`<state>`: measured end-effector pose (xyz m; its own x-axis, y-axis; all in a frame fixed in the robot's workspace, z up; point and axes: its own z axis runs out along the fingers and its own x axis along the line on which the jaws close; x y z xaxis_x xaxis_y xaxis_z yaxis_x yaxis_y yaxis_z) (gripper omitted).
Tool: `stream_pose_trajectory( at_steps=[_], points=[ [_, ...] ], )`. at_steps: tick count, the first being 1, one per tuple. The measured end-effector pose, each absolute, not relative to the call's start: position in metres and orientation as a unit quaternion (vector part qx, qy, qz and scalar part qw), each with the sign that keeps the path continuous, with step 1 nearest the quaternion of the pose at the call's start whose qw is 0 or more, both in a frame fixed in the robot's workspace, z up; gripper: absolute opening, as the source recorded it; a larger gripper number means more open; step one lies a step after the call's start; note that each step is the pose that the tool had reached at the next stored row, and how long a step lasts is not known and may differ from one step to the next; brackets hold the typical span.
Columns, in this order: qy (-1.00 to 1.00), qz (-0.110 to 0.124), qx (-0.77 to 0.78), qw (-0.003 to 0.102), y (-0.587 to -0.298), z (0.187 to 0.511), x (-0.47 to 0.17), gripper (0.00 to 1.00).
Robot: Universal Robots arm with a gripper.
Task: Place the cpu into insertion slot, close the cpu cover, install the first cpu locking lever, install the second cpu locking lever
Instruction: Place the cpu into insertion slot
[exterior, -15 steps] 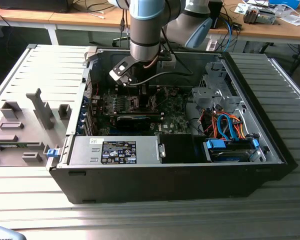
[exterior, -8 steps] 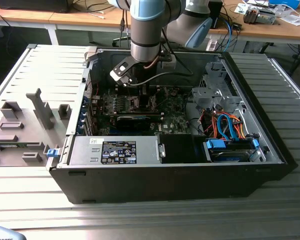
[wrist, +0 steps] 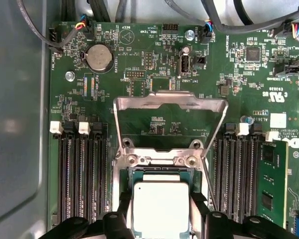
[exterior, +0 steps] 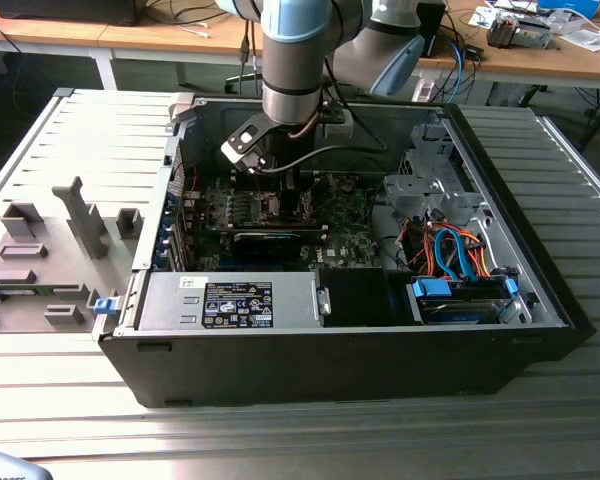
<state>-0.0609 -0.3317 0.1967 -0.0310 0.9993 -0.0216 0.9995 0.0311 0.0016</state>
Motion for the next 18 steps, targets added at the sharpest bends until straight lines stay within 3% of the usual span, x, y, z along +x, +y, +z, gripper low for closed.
stream_pose_trajectory(
  at_steps=[1,2,15,16,18],
  points=[
    [0.718,-0.007,0.696,0.008,-0.332,0.197,-0.061,0.55],
    [0.718,-0.008,0.696,0.008,-0.332,0.197,-0.061,0.62],
    [0.718,-0.008,0.696,0.008,-0.33,0.219,-0.061,0.62],
    [0.718,-0.008,0.696,0.008,-0.33,0.219,-0.061,0.6],
    [0.718,-0.009,0.696,0.007,-0.33,0.219,-0.061,0.47]
  ],
)
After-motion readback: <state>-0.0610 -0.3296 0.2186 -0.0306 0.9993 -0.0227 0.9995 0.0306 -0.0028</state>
